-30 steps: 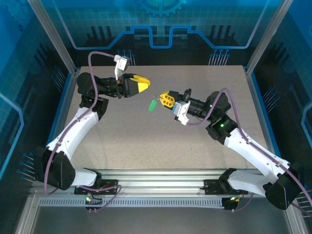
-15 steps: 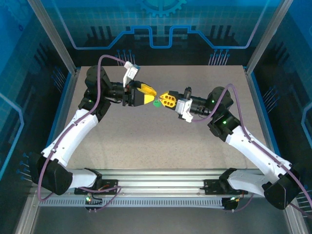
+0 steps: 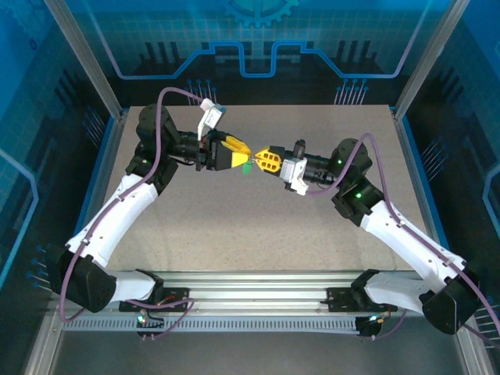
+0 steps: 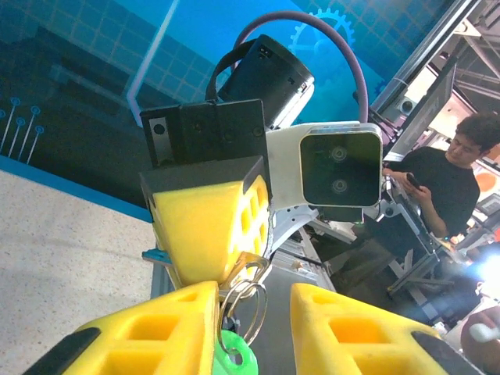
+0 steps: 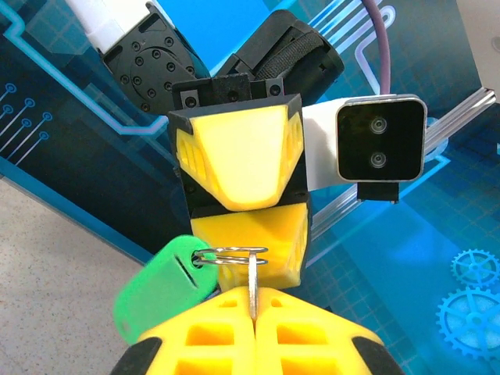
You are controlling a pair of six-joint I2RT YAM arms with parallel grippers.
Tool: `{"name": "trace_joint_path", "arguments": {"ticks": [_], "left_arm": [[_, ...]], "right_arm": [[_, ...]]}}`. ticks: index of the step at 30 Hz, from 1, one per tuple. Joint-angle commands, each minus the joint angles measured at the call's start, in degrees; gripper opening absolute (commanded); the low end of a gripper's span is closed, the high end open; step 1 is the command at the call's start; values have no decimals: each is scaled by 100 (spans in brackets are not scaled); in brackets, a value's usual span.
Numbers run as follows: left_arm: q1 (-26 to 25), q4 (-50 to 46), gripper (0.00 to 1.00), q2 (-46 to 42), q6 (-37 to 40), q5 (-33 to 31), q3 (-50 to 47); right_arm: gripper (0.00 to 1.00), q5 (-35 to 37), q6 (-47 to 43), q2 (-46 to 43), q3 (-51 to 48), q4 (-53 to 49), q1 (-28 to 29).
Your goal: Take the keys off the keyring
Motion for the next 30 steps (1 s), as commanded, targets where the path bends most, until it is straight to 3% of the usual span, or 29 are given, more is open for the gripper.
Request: {"name": "trace_joint_path", "arguments": {"ticks": [1,5,10,14,19,30], "left_arm": [[-56,115,21,100,-121,184,188],[-51,223,16,138,-227,218,197],[-56,275,0,154,-275,227,197],[-55,392,0,121,-372,-115,100],[-28,1277,0,53,-987,-785,-262],[6,1504,0,-255,-1120,-1639,-608]], "right_arm": [[0,-56,124,26,113,104,-66],[0,-35,127,25,105,122,-82],[0,4,152,30,85,178,-88],[0,178,218,24,-27,498,-74],[0,766,97,7,-356,1135,153],[0,1825,-571,127,-790,2039,740]]}}
